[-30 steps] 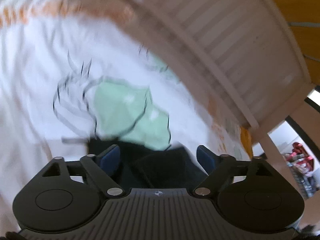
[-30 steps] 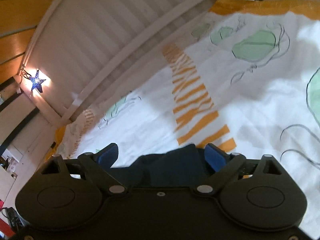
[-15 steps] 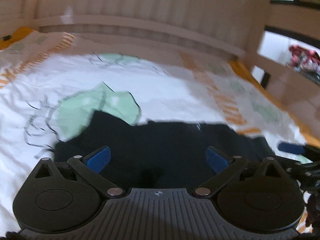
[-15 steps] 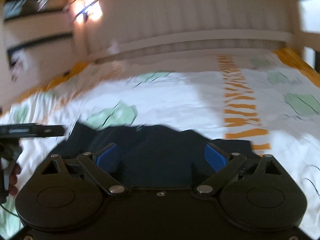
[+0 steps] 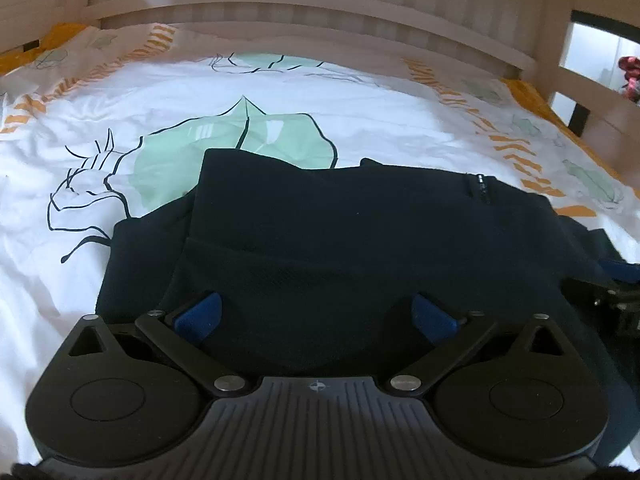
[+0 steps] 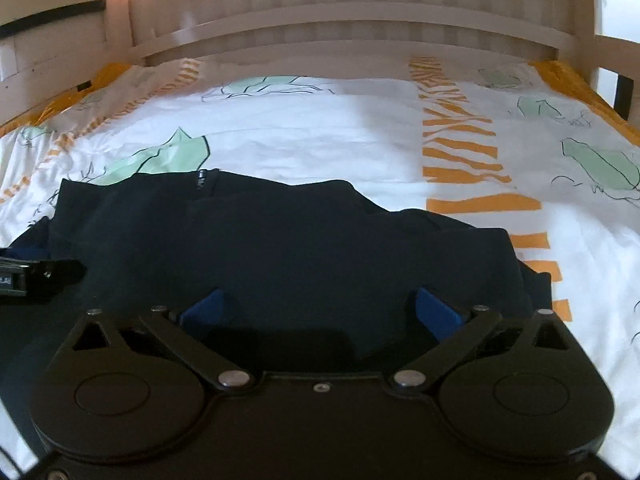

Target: Fold large clothes

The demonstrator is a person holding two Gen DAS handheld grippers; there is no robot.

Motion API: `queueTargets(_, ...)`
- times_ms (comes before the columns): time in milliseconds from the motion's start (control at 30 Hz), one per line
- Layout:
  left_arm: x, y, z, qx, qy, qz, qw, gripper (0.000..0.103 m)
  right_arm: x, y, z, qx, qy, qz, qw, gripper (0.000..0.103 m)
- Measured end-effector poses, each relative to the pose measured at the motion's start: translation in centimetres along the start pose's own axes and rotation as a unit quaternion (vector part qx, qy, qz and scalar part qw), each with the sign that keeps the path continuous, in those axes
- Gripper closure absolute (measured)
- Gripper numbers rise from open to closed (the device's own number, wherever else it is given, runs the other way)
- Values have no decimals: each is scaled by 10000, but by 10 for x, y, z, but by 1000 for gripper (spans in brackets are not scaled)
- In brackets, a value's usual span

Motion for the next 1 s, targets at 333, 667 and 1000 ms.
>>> queueTargets(333,-28,4,3,58,0,-210,9998,0,-13,-3,3,117,53,260,9996,1)
queueTargets(667,-79,50,-10,-407,125,-345,9985,0,-97,-61,-15,930,-87,594,9939,1)
queueTargets(1000,-63,63,-42,-1341,829,-826,9840,0,-98,-94,-59,1737,624,1176,9758,1)
Point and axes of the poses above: each gripper's, at about its wrist camera, not at the fingertips, and x roughly the way its jaws point, y to its left, z to its top, the point moved 8 cm from there along x, roughly the way its jaws point, and after that the axes turned 2 degrees about y, right-handed, at the moved point
